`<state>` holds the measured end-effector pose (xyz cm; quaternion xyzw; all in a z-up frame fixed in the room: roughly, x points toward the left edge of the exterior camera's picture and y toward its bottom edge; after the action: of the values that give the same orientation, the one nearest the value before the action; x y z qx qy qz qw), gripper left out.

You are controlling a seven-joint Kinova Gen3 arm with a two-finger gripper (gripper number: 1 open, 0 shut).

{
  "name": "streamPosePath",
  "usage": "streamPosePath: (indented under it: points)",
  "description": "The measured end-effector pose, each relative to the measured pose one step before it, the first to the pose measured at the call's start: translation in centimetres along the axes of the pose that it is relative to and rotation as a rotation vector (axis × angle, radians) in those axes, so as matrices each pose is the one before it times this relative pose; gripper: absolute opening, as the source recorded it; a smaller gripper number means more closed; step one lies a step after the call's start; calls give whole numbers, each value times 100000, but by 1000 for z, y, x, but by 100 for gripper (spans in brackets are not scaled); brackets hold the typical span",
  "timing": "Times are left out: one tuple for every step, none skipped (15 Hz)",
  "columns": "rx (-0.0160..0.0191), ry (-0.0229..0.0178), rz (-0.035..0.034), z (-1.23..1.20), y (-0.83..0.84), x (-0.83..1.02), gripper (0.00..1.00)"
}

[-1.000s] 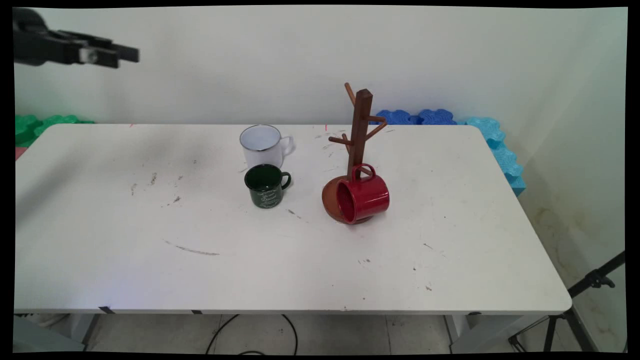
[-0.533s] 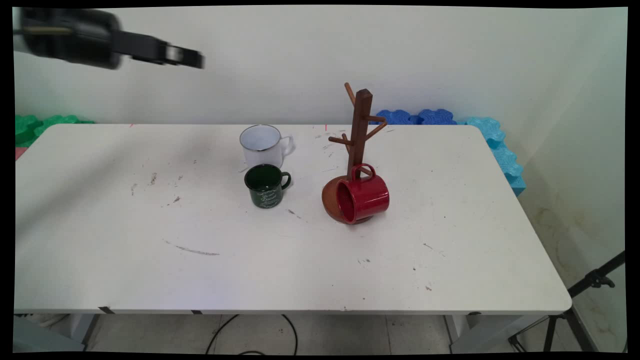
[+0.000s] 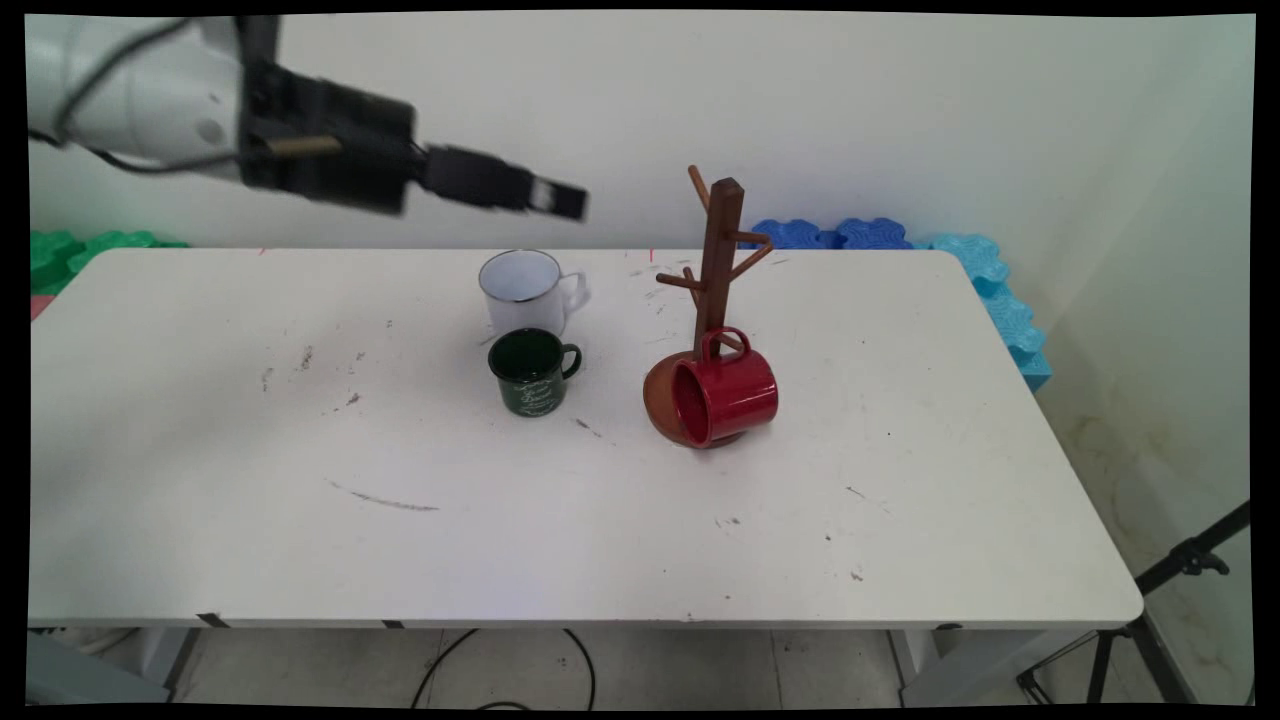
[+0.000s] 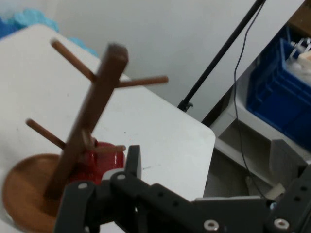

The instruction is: Pick up the red mug from the rack

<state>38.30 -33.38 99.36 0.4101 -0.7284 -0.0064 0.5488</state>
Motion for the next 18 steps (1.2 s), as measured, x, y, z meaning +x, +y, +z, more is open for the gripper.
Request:
streamPosePath:
  points:
    - [654,-765,-333,739,459,-503,100]
    - [684,-925,-264,718,425,-565,100]
    - [675,-936,-242,687,349,-589,100]
    - [814,-1112,-310,764,381,-728,100]
    - [1093,-1107,-180,817,394,-839,100]
    - [1128,-939,85,795,309,-769,100]
    - [1365,-476,143,653,156,-618,100]
    - [1676,-616,-36,785,58,-696,100]
    - [1371,-391,-41,598,49,-557,100]
    - [1494,-420,110,731,7,-579,100]
    - [1424,-494,-16,756,-37,-542,100]
    - [1402,-495,-188,704,-53,-524,100]
    - [1152,-509,-244,591,-48,-432,100]
    - [1178,-509,-350,656,-40,-480,100]
    - [1023,-517,-315,654,-30,-446,100]
    - [874,-465,-294,584,-41,-368,100]
    - [558,-121,-163,383,-25,-201,100]
    - [732,-61,-290,617,-47,-259,100]
